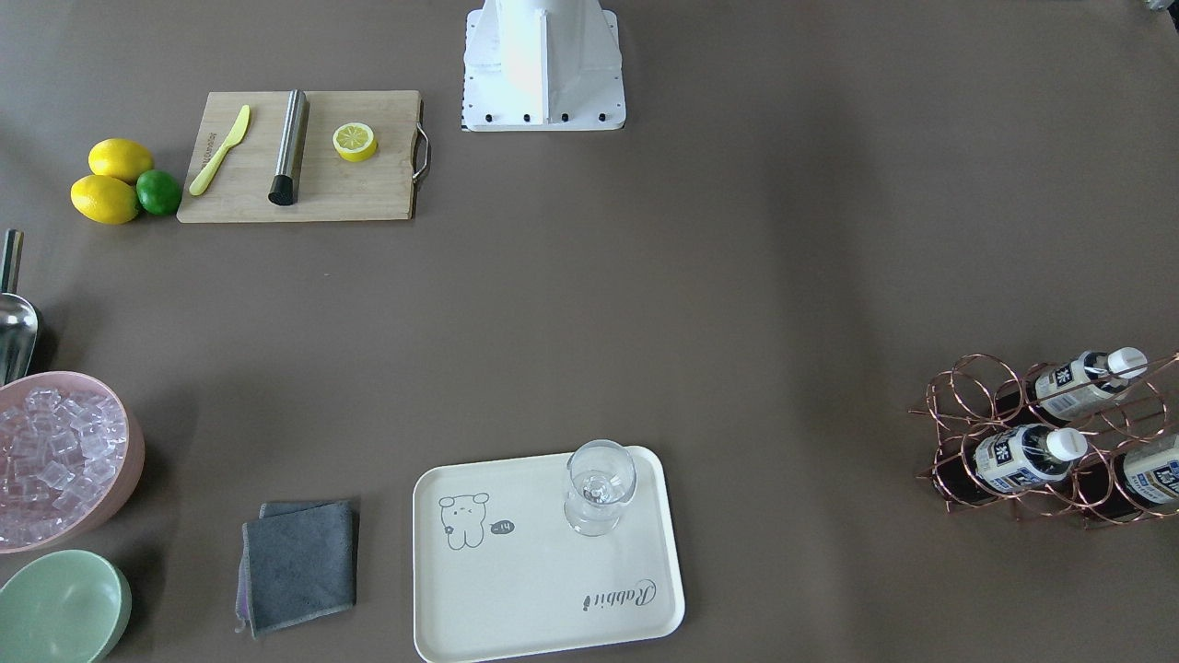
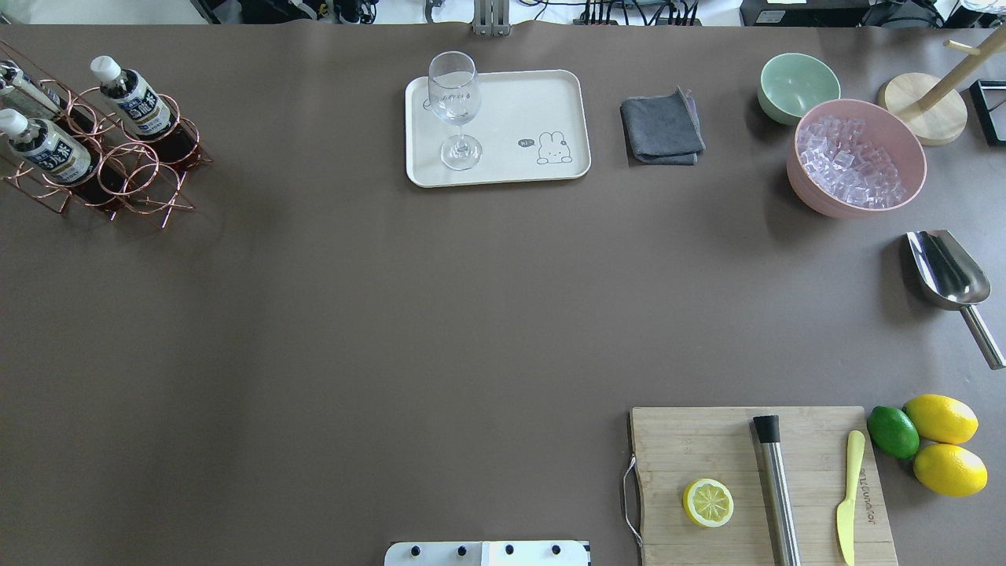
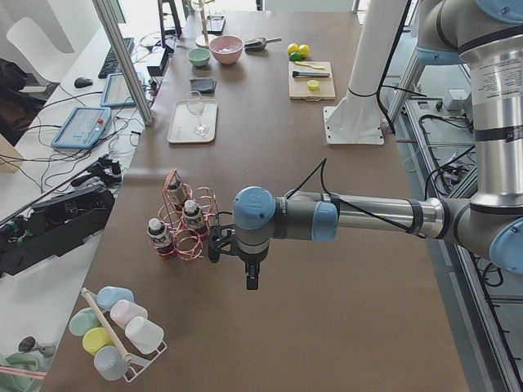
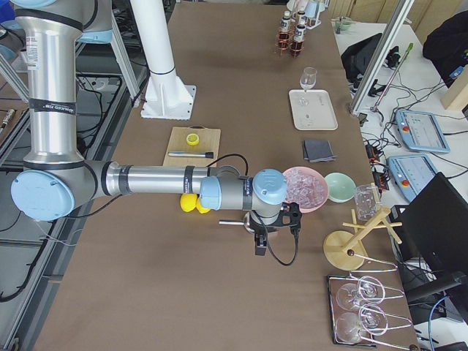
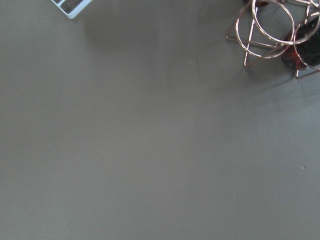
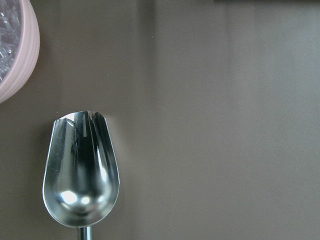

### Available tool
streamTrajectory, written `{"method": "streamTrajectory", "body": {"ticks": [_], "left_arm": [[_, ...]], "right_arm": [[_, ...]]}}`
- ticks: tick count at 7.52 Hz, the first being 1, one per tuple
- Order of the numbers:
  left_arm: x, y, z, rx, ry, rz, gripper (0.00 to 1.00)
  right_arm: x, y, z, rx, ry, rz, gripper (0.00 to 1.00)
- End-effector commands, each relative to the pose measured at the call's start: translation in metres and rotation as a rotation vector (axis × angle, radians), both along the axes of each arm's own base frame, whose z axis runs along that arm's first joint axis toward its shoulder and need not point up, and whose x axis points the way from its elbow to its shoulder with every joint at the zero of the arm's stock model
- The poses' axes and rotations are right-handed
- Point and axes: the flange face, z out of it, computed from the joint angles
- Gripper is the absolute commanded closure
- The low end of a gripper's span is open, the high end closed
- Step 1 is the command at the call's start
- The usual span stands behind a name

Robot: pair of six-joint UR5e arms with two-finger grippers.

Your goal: Take tea from basket to plate

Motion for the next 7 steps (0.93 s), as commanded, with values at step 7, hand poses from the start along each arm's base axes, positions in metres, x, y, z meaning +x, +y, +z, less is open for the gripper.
{"method": "streamTrajectory", "body": {"ticks": [7], "left_arm": [[0.052,-0.012,0.016,0.085,0.004,0.121,0.01]], "right_arm": [[-0.011,-0.005,-0.021,0.047,0.031,-0.027,0.0]]}}
